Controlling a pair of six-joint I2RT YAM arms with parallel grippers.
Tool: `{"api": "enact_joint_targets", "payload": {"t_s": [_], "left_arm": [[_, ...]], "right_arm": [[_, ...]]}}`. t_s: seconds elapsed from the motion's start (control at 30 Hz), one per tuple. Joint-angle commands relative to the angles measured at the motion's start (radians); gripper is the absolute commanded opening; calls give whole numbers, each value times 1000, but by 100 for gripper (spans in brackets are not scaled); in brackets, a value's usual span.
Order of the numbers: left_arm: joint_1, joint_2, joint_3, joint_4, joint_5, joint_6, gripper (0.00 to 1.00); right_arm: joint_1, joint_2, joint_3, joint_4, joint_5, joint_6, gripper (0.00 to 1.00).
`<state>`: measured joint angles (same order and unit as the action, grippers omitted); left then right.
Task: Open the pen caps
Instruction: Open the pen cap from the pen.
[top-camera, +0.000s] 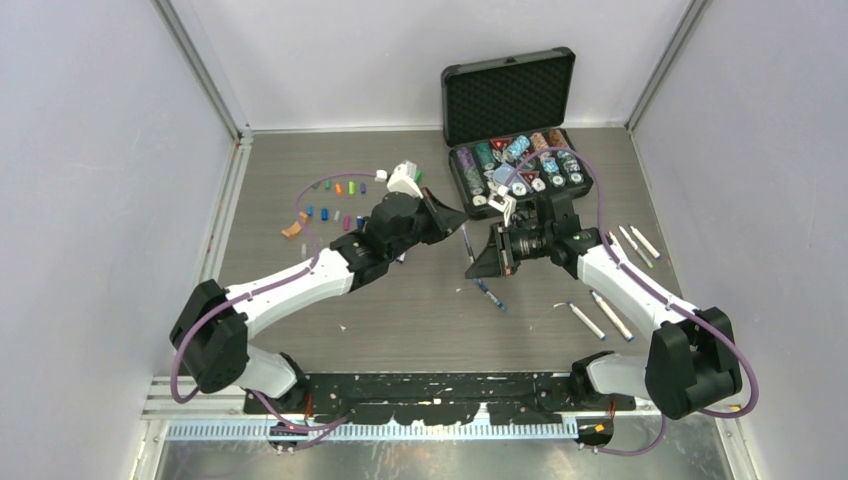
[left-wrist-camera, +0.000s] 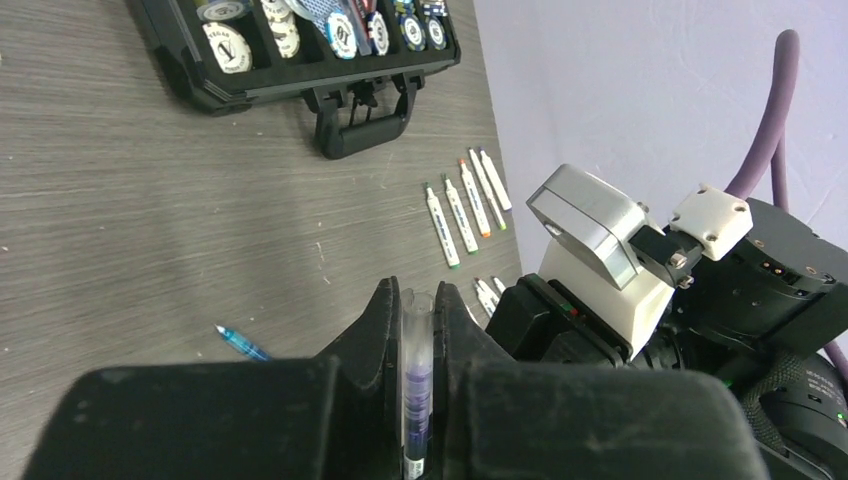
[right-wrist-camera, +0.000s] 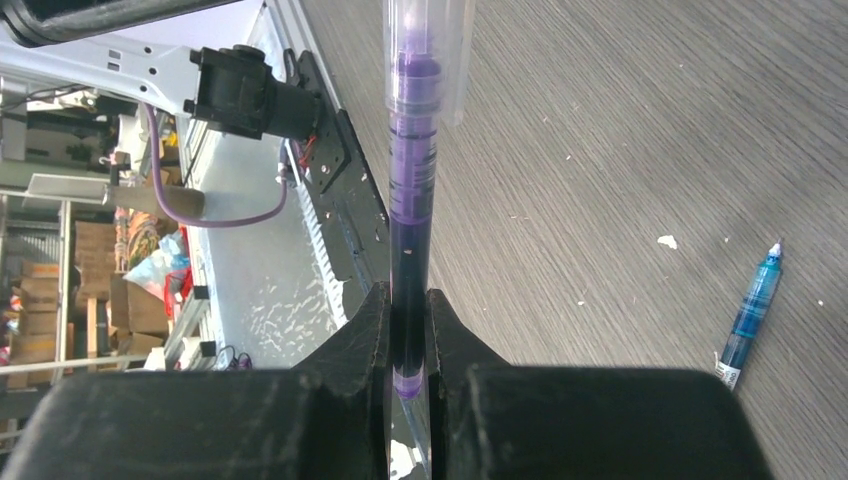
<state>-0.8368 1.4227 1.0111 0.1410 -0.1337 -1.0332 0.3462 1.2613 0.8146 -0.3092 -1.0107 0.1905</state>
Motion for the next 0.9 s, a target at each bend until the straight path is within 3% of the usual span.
{"api": "enact_joint_targets", "payload": {"t_s": [0.0, 0.07, 0.2, 0.33, 0.53, 0.57, 0.63, 0.8, 0.87], "left_arm": [[-1, -11, 44, 7, -16, 17, 0], [-1, -15, 46, 9, -16, 22, 0], [-1, -6, 46, 3, 13, 18, 26], [-1, 10, 28, 8, 58, -3, 28], [-1, 10, 15, 18, 63, -15, 22], [-1, 13, 20, 16, 68, -15, 19], [-1, 16, 25, 16, 70, -11, 2], [20, -35, 84, -78, -76, 63, 0], [91, -55, 158, -136, -166, 116, 0]], "right_arm": [[13, -7, 42, -4, -5, -46, 0], [13, -5, 46, -8, -3, -45, 0], [12, -8, 49, -9, -5, -44, 0], [13, -10, 50, -9, -4, -44, 0], [13, -4, 50, -8, -3, -43, 0], [12, -2, 50, -10, -3, -43, 0], [13, -1, 51, -11, 1, -42, 0], [24, 7, 52, -54, 13, -86, 0], [56, 14, 61, -102, 51, -148, 0]]}}
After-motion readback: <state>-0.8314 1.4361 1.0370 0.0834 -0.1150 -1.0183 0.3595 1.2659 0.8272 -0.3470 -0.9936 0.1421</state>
